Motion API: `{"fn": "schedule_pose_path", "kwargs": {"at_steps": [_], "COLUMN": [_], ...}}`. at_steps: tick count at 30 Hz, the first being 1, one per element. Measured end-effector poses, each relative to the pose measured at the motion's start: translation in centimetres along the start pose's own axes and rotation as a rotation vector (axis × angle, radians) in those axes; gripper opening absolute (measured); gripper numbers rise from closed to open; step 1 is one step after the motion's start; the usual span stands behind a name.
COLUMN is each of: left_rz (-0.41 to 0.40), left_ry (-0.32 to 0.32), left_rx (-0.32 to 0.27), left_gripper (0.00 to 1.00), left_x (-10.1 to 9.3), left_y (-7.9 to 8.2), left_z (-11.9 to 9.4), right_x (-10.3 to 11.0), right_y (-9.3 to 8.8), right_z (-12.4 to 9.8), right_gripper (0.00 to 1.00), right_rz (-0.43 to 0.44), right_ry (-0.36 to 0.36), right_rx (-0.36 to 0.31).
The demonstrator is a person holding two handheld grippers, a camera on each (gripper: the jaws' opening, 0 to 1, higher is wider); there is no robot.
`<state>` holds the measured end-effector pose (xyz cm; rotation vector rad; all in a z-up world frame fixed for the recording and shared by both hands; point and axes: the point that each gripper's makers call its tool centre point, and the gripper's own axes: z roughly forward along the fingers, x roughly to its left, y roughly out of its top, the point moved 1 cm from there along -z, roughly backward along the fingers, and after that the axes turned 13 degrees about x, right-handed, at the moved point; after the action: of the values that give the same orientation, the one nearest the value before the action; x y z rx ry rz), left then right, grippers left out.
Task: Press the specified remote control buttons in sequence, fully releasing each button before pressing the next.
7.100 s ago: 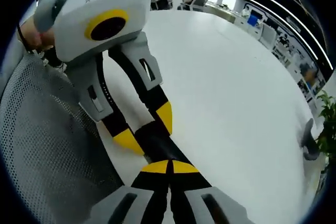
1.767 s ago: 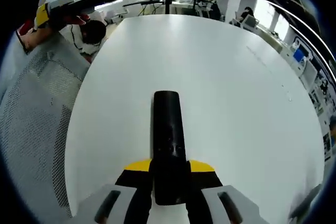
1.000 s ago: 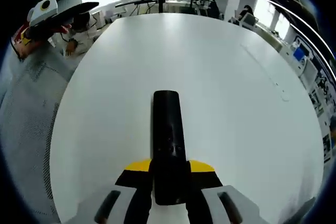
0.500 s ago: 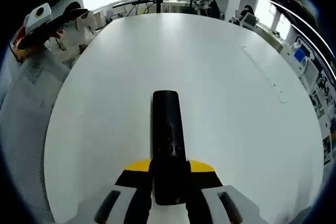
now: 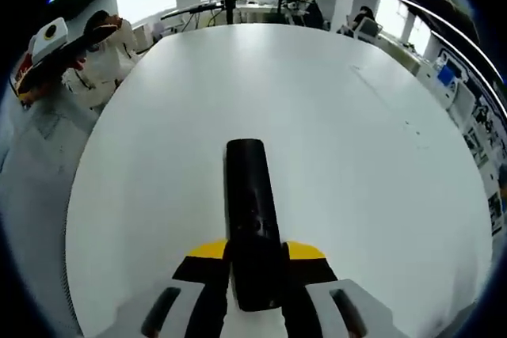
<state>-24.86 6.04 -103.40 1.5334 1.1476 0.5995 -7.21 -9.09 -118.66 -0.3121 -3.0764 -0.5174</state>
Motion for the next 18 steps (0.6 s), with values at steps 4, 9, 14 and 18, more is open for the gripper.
{"fn": "schedule_pose_path", "kwargs": {"at_steps": [4,9,14,18], "left_rz": [-0.013,-0.012,-0.013,-0.028], "left_ry": [0.0,0.01,0.007,-0.005], "left_rx": [-0.01,0.001,0.002,0.011], "left_gripper": [1.0,1.0,1.0,1.0], "left_x": [0.2,0.3,0.3,0.2], "left_y": [0.1,0.0,-0.1,-0.2], "left_z": [-0.1,0.0,0.0,0.1], "right_x": [-0.4,-1.0,-0.5,1.7], "right_y": [1.0,2.6,2.8,2.4], "right_z": [-0.3,-2.0,-4.2,-5.1], "right_gripper": [0.36,0.51,0.62,0.73], "right_rz": [0.153,0.357,0.489,0.501], "right_ry": [-0.016,-0.04,-0.065,-0.069], "right_rx": [-0.092,-0.292,-0.429,-0.455]}}
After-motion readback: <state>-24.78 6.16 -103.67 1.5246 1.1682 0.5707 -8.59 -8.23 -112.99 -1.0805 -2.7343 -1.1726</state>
